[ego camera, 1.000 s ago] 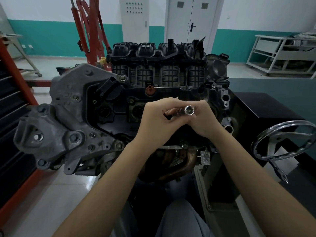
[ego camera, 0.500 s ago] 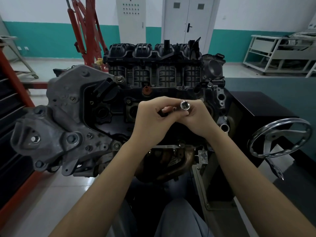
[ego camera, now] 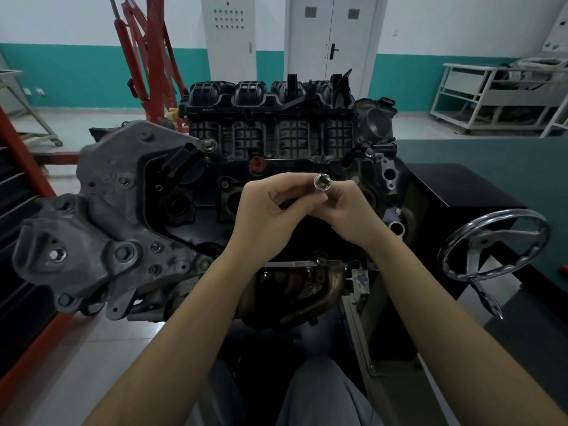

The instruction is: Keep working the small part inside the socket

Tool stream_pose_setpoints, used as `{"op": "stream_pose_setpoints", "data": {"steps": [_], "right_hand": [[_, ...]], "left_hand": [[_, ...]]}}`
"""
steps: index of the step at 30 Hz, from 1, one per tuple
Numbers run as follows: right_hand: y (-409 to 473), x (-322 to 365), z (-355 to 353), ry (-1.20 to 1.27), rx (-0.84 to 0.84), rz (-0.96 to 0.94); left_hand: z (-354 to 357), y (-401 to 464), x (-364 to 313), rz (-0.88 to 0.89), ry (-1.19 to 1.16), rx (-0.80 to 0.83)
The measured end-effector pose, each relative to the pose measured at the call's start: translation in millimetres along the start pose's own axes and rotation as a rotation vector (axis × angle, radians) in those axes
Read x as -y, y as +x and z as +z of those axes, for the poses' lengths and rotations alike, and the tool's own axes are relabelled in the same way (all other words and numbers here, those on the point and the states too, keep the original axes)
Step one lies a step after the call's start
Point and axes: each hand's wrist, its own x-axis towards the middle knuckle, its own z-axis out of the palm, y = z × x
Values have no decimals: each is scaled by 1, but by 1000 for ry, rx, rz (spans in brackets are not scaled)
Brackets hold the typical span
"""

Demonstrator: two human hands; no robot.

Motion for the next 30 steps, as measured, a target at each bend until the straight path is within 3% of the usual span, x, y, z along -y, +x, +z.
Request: {"op": "stream_pose_setpoints", "data": {"steps": [6, 12, 20, 26, 30], "right_hand": [[1, -4, -1, -9, -79, -13], [1, -2, 1, 11, -9, -10], [2, -8, -2, -14, -51, -18], [1, -5, -2, -7, -45, -26], [2, -8, -5, -6, -78, -16]], "left_hand": [[3, -2, -2, 31, 105, -14], [2, -4, 0, 16, 51, -26], [8, -1, -2, 17, 136, -86], [2, -2, -1, -6, 13, 39], [8, -4, -1, 4, 86, -45]]}}
